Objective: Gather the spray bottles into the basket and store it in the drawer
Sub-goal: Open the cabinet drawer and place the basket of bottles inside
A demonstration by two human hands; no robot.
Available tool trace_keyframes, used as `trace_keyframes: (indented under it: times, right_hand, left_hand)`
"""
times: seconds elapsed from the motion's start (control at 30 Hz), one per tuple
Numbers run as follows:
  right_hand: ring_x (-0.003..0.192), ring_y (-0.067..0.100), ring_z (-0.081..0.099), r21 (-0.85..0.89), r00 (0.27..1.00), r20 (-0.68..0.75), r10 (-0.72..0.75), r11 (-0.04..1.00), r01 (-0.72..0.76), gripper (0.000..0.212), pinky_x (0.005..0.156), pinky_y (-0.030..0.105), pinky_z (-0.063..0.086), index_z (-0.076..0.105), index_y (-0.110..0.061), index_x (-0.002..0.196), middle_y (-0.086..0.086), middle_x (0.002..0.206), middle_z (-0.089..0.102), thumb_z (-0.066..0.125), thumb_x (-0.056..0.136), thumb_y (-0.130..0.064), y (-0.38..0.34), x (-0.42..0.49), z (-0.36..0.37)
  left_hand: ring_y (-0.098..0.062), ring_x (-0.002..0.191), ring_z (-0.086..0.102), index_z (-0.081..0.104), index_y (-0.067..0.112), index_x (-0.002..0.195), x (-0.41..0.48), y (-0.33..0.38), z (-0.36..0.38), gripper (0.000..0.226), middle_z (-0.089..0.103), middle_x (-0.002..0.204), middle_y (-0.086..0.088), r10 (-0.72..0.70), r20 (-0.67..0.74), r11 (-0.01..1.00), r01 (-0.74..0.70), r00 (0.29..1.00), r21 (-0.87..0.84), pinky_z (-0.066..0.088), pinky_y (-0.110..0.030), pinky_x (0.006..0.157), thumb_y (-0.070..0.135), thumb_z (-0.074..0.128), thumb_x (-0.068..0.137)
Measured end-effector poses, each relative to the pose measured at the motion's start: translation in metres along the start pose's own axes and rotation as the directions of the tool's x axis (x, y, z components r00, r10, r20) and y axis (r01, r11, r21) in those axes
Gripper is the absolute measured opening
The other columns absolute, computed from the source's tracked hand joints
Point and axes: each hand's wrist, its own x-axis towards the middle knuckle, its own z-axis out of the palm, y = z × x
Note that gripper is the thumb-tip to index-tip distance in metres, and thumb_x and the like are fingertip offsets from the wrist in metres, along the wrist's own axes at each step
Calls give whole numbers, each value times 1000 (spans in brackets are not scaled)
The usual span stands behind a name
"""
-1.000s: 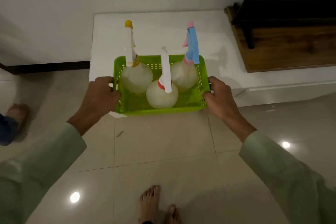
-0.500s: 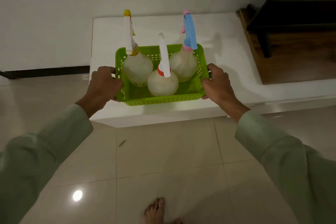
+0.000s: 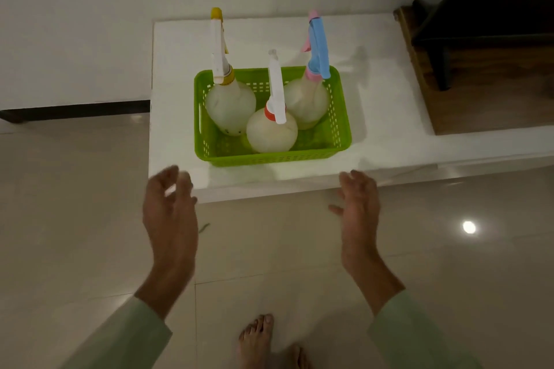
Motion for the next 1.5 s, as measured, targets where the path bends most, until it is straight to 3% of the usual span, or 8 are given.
trace_keyframes:
  times: [0.17,0.3,0.63,1.13,1.27,1.33,1.4,1.5]
  right_hand:
    - [114,31,63,230,865,99,492,834,-501,30,93,48,54,59,-14,122,15,124,64,52,102,-35,77,4,4]
    - [122,35,57,348,790,193,581,713,-609,50,104,52,48,51,-8,135,19,135,58,41,104,-46,135,37,12]
    - [141,37,40,547,731,374,571,501,-671,82,116,57,31,26,-17,154,20,151,41,36,94,-72,242,136,47]
    - [131,44,50,631,705,508,495,343,-696,92,111,61,39,35,-4,147,26,145,46,51,88,-73,254,137,35]
    - [129,42,51,441,720,444,534,569,-694,77,110,56,42,35,-9,149,23,146,45,46,96,-63,232,95,1]
    - [120,39,60,187,811,346,472,812,-553,54,100,50,52,49,-8,139,20,135,58,51,101,-46,207,61,-17]
    - [107,31,67,-96,947,308,90,993,-63,25,83,36,58,63,-11,120,11,118,68,61,98,-25,179,28,-36]
    - [107,15,61,-283,660,485,-574,611,739,21,89,24,49,67,-11,114,2,112,65,62,94,-16,134,-3,-57]
  left_hand:
    - [-33,111,63,58,9,118,-38,-80,44,24,63,121,-15,-614,215,691,649,759,-316,53,-41,89,25,51,100]
    - [-36,119,56,49,4,130,-19,-144,80,44,55,132,-17,-714,357,457,787,603,-415,44,-47,106,37,42,103]
    - [-39,141,35,20,17,155,58,-266,152,67,32,157,-14,-716,351,289,714,604,-638,29,-56,115,53,26,99]
    - [-39,120,55,44,3,136,52,-277,137,75,53,135,-20,-626,456,187,689,633,-700,44,-56,102,64,28,95]
    - [-39,121,57,46,7,137,1,-250,113,55,56,136,-20,-648,388,458,742,656,-490,47,-51,103,48,39,101]
    - [-31,114,64,55,12,129,-36,-224,98,36,65,126,-12,-529,263,779,584,807,-228,53,-43,96,33,49,101]
    - [-13,106,66,62,20,120,-71,-196,77,24,70,114,6,-105,202,993,94,974,65,54,-27,90,27,53,99]
    - [2,113,56,59,24,121,-101,-155,55,26,61,118,15,456,335,759,-557,825,337,43,-13,97,28,52,96]
